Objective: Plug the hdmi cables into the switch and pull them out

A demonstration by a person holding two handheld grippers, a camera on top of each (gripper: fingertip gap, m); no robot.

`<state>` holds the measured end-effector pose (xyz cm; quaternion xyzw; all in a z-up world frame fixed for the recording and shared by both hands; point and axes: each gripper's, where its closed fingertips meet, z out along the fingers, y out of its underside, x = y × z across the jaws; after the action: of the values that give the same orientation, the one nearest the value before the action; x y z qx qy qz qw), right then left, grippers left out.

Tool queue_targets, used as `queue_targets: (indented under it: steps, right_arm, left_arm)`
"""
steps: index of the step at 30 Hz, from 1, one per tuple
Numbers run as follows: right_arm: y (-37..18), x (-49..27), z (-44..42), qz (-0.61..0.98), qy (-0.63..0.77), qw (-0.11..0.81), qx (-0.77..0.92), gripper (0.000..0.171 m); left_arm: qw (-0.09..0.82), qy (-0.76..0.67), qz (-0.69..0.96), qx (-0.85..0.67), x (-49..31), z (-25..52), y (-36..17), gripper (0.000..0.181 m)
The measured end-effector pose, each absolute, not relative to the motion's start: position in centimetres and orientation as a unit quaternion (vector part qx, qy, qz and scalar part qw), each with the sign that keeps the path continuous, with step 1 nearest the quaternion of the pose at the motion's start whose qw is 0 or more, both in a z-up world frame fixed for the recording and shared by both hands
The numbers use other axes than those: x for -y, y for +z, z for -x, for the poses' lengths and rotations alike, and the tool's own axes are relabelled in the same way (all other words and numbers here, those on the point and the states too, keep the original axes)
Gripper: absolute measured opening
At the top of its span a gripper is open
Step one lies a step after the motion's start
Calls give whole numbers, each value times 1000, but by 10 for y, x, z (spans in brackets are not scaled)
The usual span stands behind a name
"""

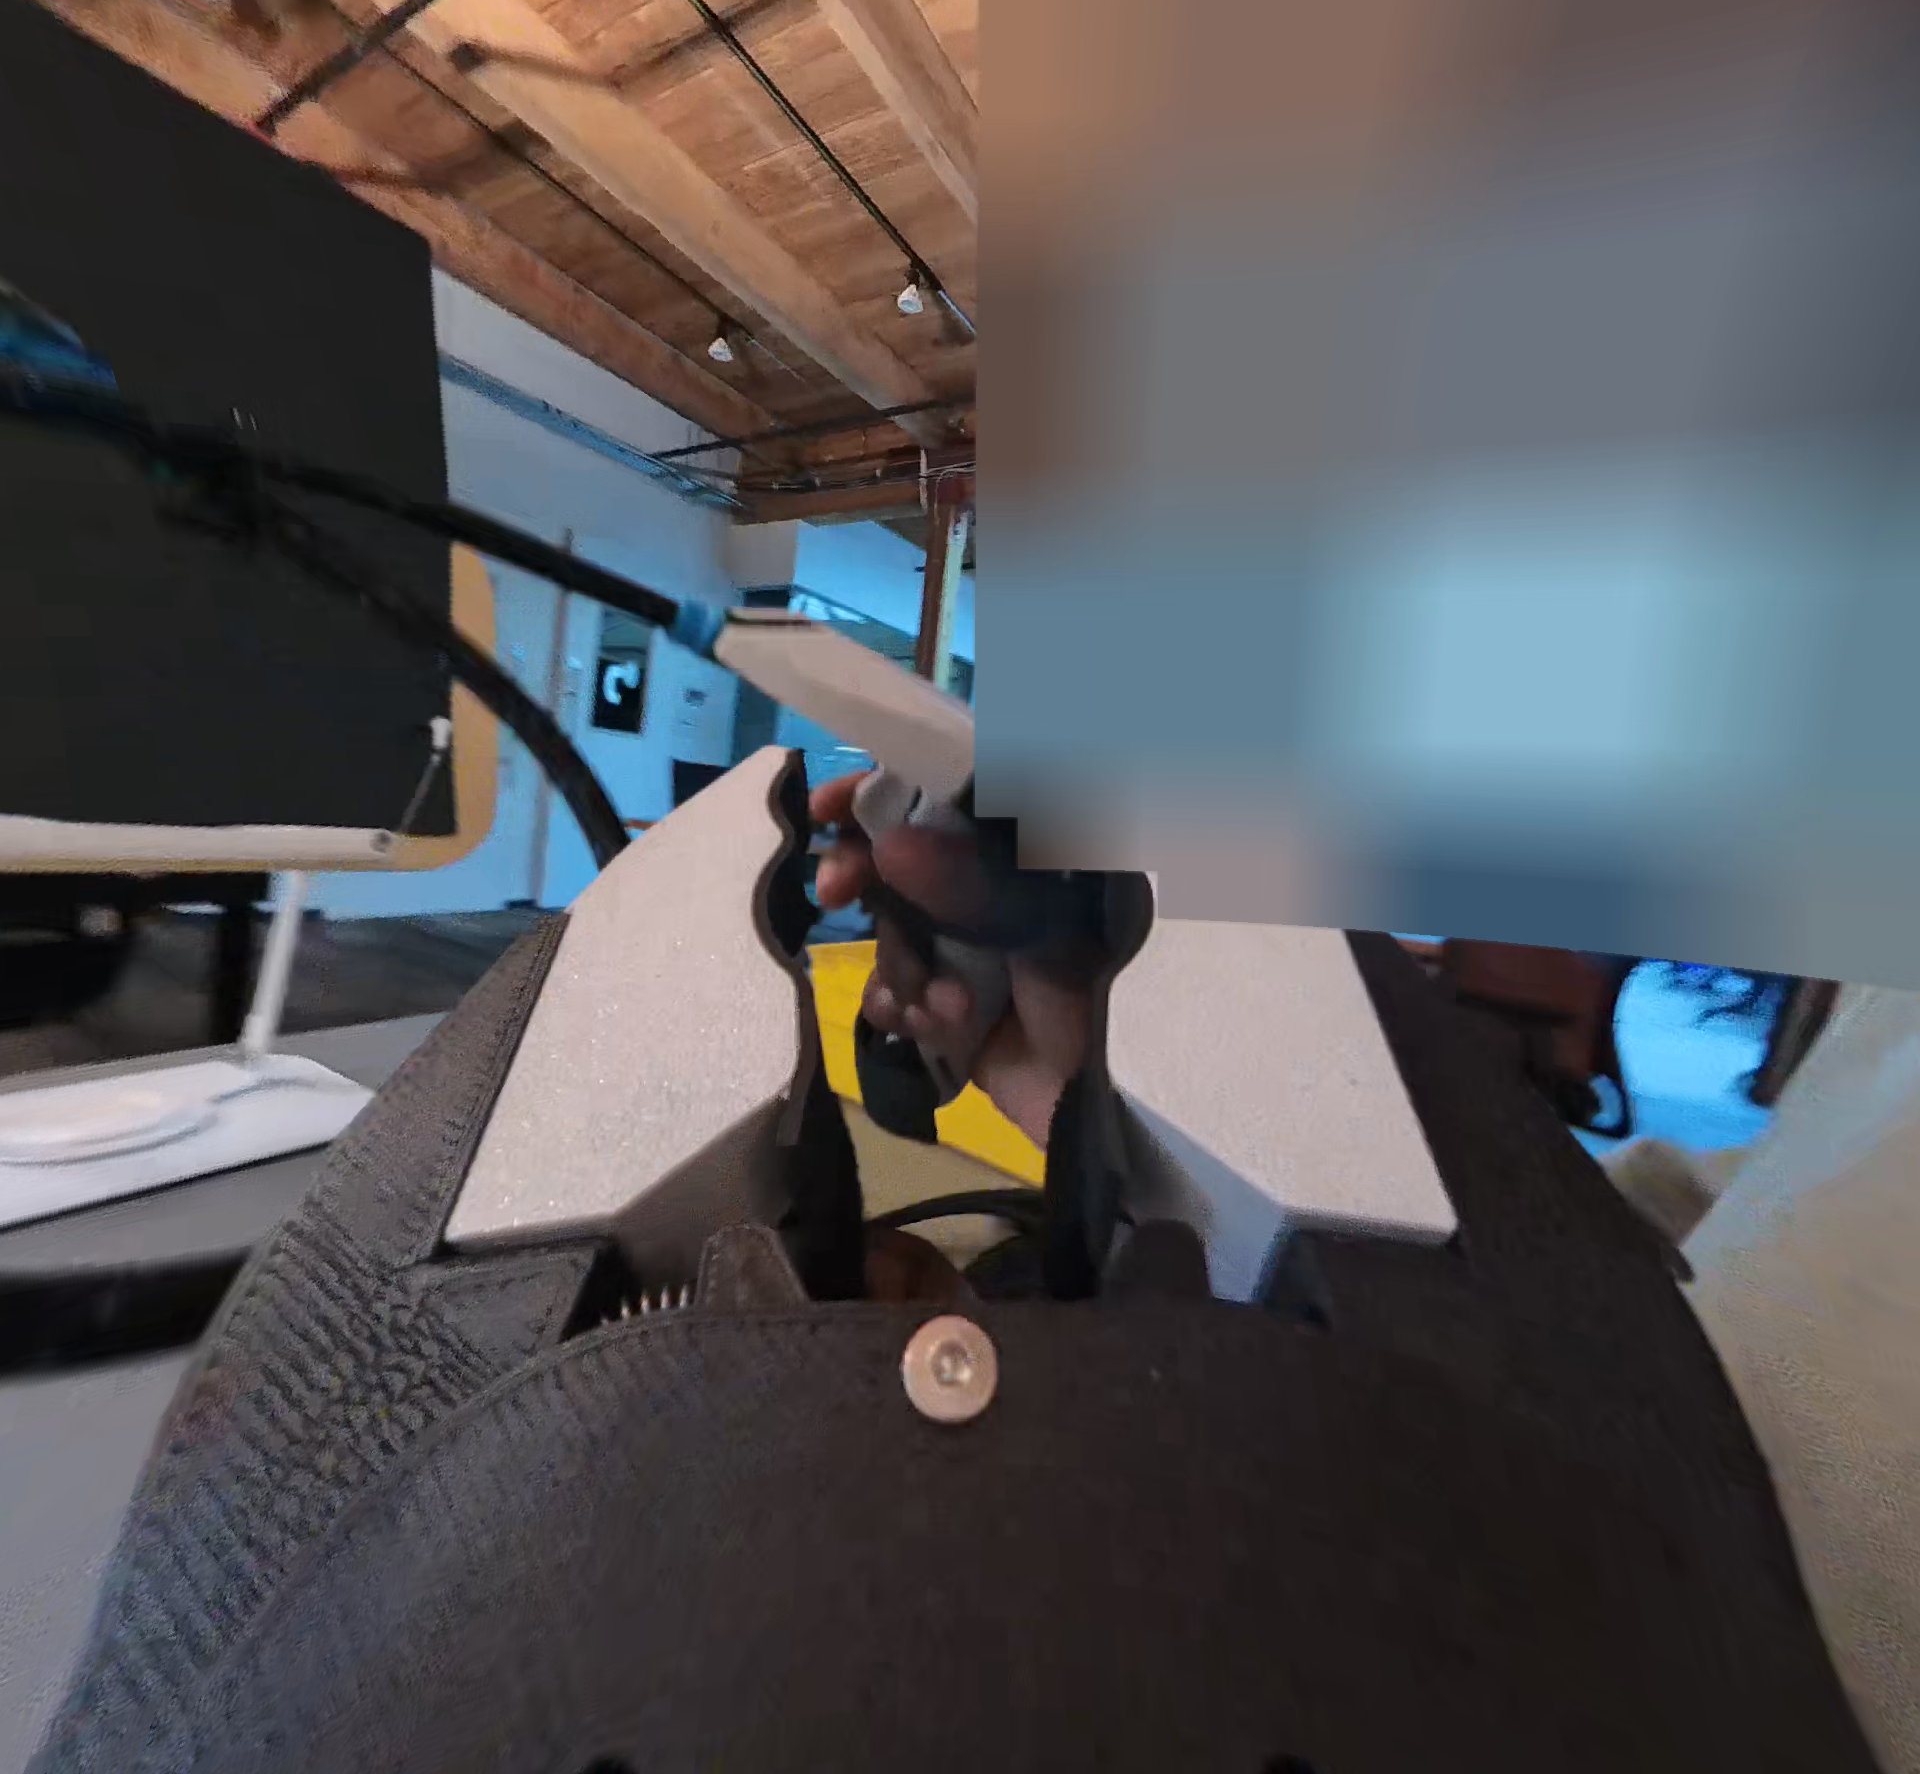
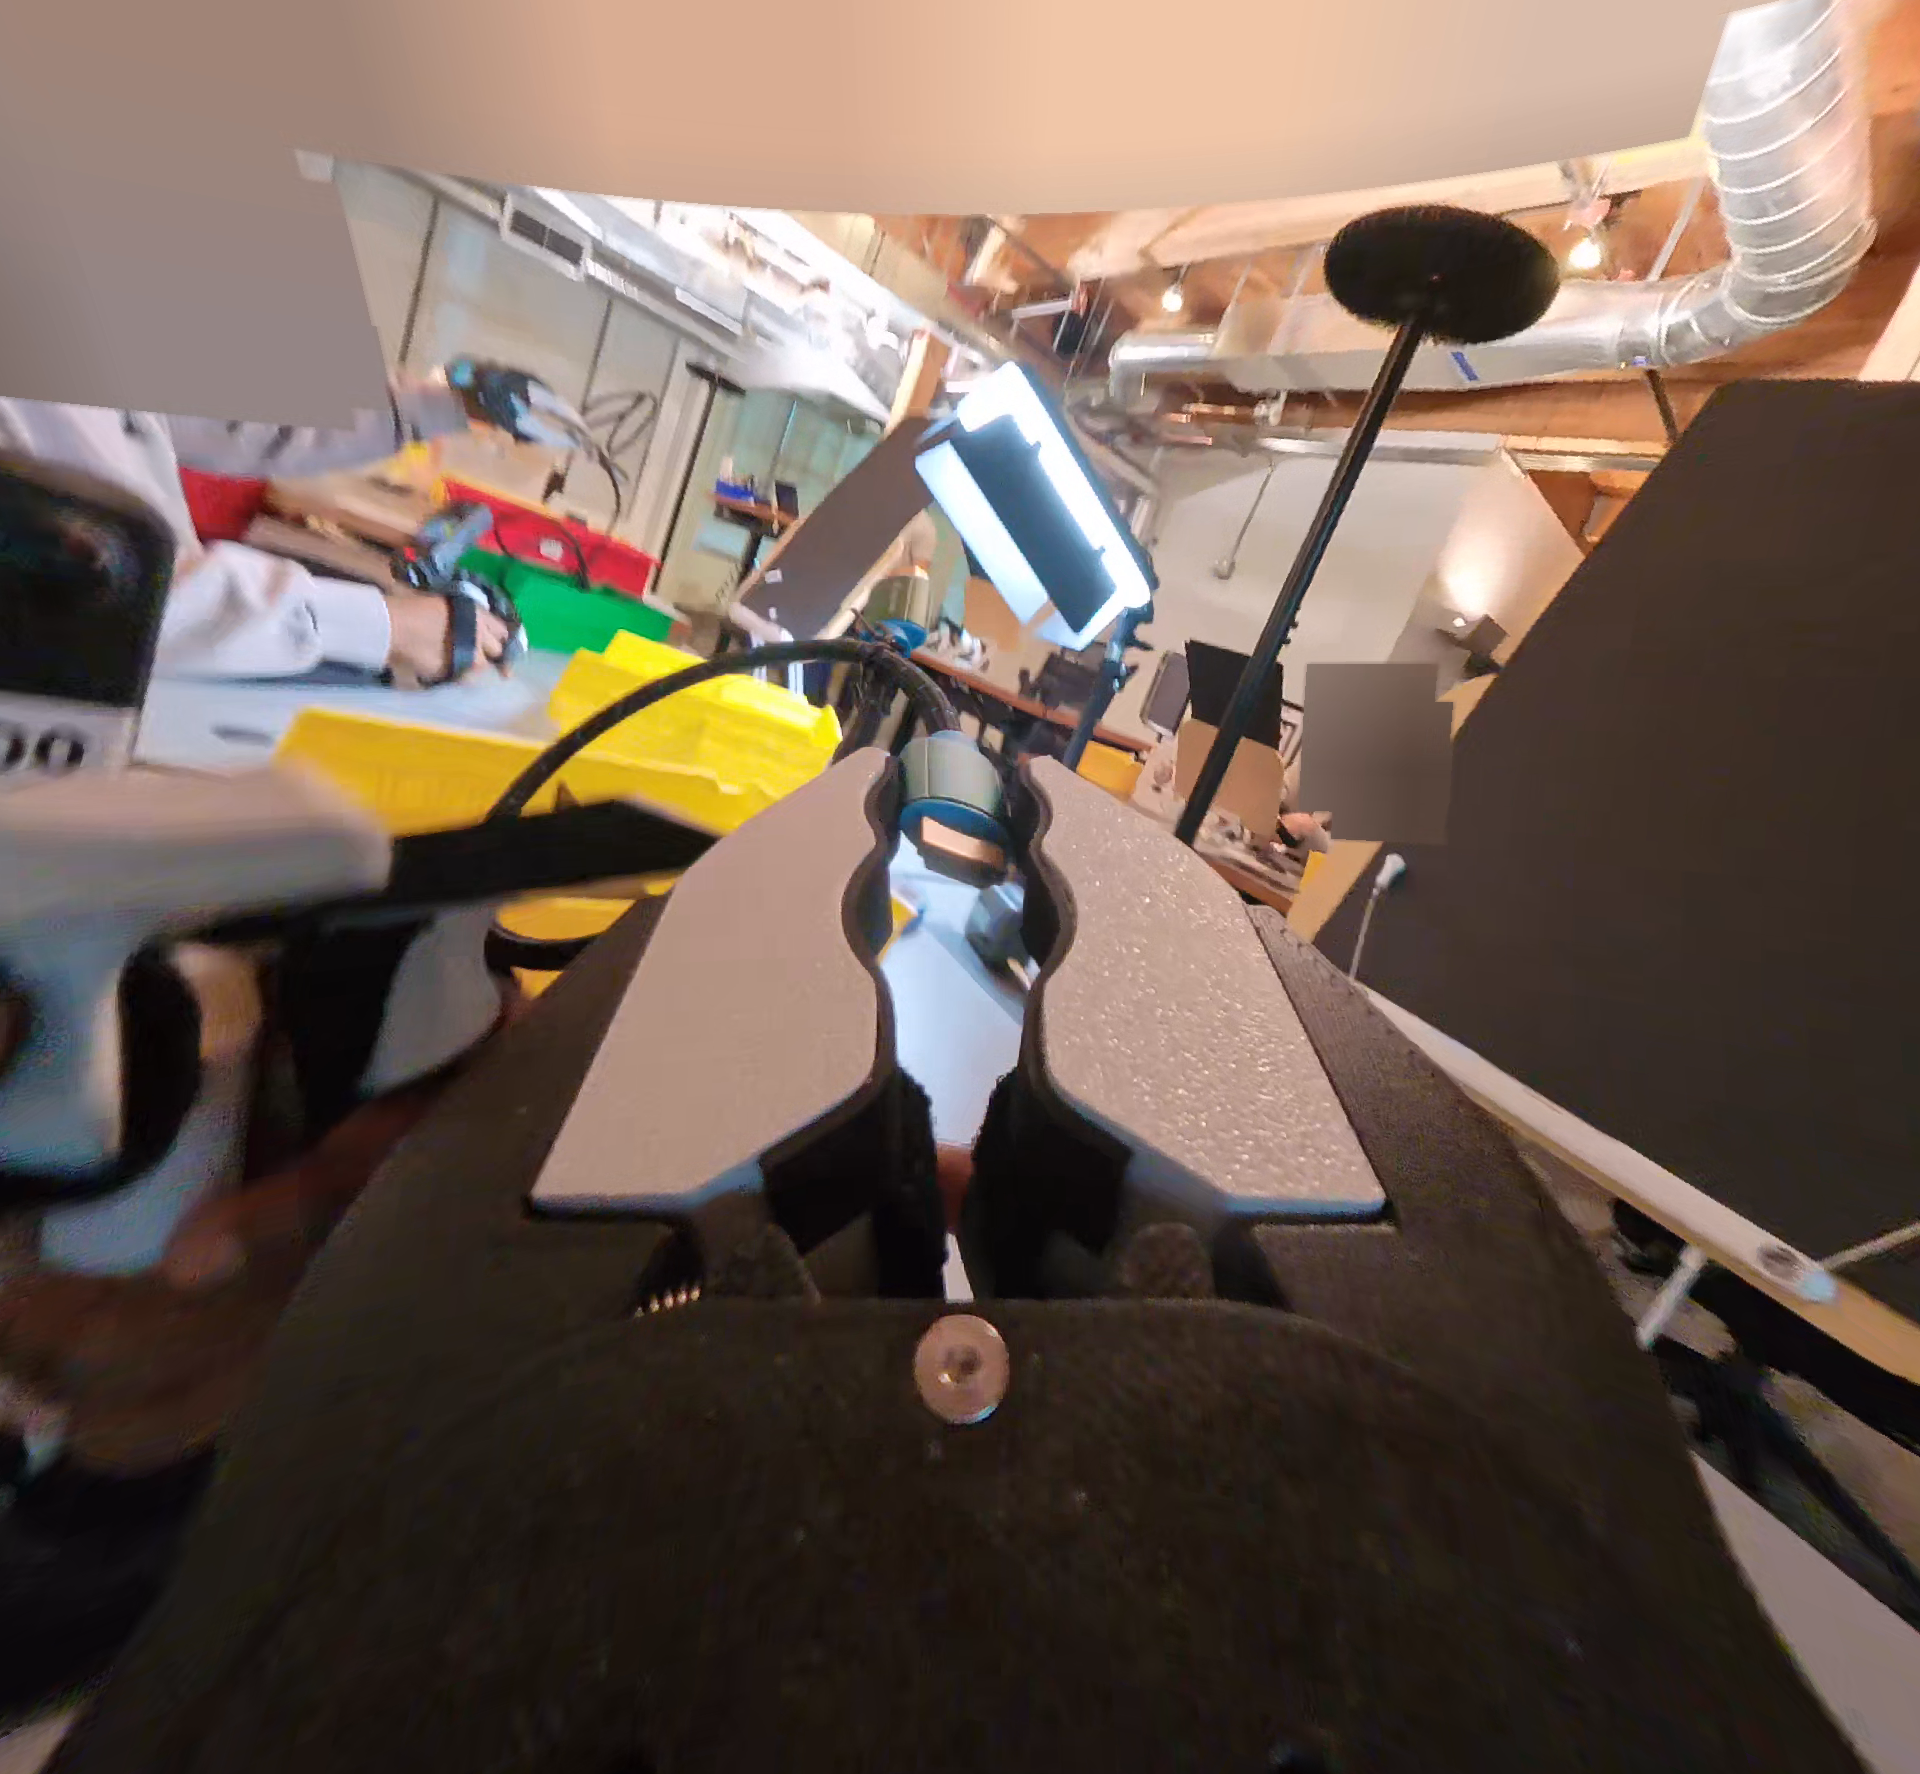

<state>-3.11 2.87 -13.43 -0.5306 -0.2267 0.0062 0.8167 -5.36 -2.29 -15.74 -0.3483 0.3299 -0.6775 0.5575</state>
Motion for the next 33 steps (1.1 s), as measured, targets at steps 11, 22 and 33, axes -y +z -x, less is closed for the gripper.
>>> queue_targets:
  steps: [11,22,33]
  right_arm:
    - [-136,-7,66,542,287,726,309,20]
    - [-155,11,72,521,321,698,371,20]
    - [-172,17,74,500,196,701,469,19]
  left_arm:
    - [563,-690,273,-363,4,63,-141,59]
    - [469,-712,292,-434,13,66,-155,26]
    - [350,-757,330,-442,21,65,-168,24]
